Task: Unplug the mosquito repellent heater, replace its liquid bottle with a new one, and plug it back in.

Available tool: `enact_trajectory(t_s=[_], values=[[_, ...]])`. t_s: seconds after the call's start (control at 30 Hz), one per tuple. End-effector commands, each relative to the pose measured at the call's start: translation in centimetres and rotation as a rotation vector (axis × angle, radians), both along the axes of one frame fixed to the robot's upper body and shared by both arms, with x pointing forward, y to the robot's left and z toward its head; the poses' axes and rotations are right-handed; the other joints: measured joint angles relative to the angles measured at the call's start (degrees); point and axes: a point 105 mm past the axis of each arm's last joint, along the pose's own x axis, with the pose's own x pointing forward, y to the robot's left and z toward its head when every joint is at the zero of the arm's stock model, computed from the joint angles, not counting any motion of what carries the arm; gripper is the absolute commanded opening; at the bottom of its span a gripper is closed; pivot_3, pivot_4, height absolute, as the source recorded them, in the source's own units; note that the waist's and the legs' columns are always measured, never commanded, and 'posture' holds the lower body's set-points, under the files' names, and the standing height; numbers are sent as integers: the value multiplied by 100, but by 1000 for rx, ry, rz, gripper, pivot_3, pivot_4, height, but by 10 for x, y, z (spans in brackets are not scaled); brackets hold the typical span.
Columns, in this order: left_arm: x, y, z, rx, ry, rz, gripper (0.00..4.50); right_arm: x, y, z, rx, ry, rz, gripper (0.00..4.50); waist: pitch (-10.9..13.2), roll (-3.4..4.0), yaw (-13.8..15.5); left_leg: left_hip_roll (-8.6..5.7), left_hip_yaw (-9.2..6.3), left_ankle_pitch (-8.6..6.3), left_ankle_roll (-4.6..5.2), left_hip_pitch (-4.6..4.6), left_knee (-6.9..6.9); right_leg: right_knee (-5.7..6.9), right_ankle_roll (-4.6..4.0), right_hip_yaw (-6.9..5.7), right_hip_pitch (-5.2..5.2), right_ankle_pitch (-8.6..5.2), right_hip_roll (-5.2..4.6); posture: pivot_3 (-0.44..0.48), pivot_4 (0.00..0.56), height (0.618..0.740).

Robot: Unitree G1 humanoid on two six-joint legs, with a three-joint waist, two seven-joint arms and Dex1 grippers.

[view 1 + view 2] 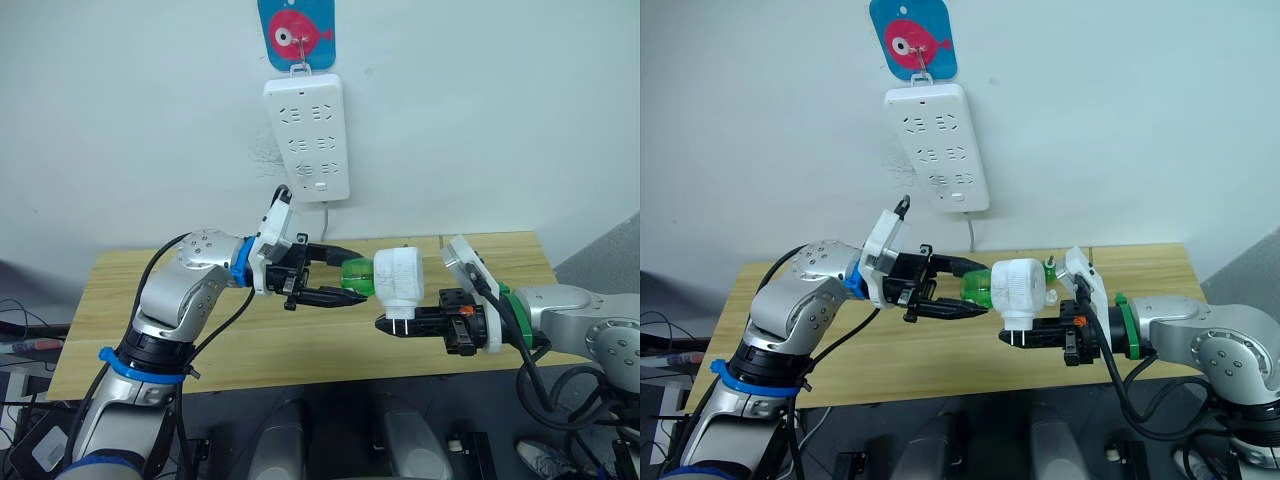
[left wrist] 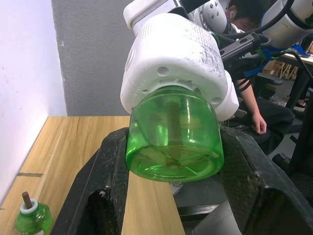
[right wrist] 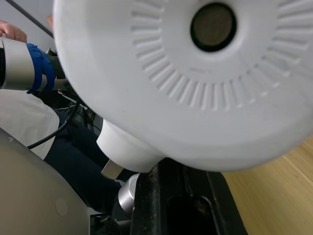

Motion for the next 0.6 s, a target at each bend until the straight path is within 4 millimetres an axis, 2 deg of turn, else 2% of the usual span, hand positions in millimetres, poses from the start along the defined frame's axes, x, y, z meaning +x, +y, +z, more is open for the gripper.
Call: enact_trajectory(t_s=[0.03, 0.13, 0.23, 0.37, 0.47, 0.6], values=[[8, 2, -6, 34, 28, 73, 2272, -17, 7, 8, -1, -121, 105, 0, 0, 0, 0, 0, 0, 0, 0, 0, 0, -1, 0, 0, 0, 0, 0, -164, 217, 740], [8, 3, -5, 33, 65, 76, 2272, -14, -2, -3, -66, -169, 87, 0, 0, 0, 0, 0, -1, 0, 0, -2, -1, -2, 1, -1, 0, 0, 1, -164, 213, 740], [7, 6, -6, 42, 128, 71, 2272, -3, -17, -18, -157, -285, 32, 550, -1, -2, 2, 0, -1, 0, 0, -1, -1, -3, 1, -2, 0, 0, 1, -164, 211, 740], [2, 16, -9, 58, 339, 56, 2272, 13, -36, -20, -222, -487, -10, 1891, -2, -2, -9, 0, 1, 0, -1, 0, 0, -2, 2, 0, 0, 0, 1, -168, 210, 740], [-6, 29, -17, 93, 553, 17, 2272, 19, -46, -9, -281, -710, 31, 2980, -2, -2, -21, 1, 1, 1, -2, 4, 0, 1, 3, 0, -1, 0, 4, -181, 212, 740], [-8, 34, -20, 114, 667, -5, 2272, 20, -50, 5, -305, -962, 109, 4344, -3, -1, -16, 1, -1, 3, -4, 5, 0, 2, 3, -1, 0, 0, 4, -194, 215, 740]])
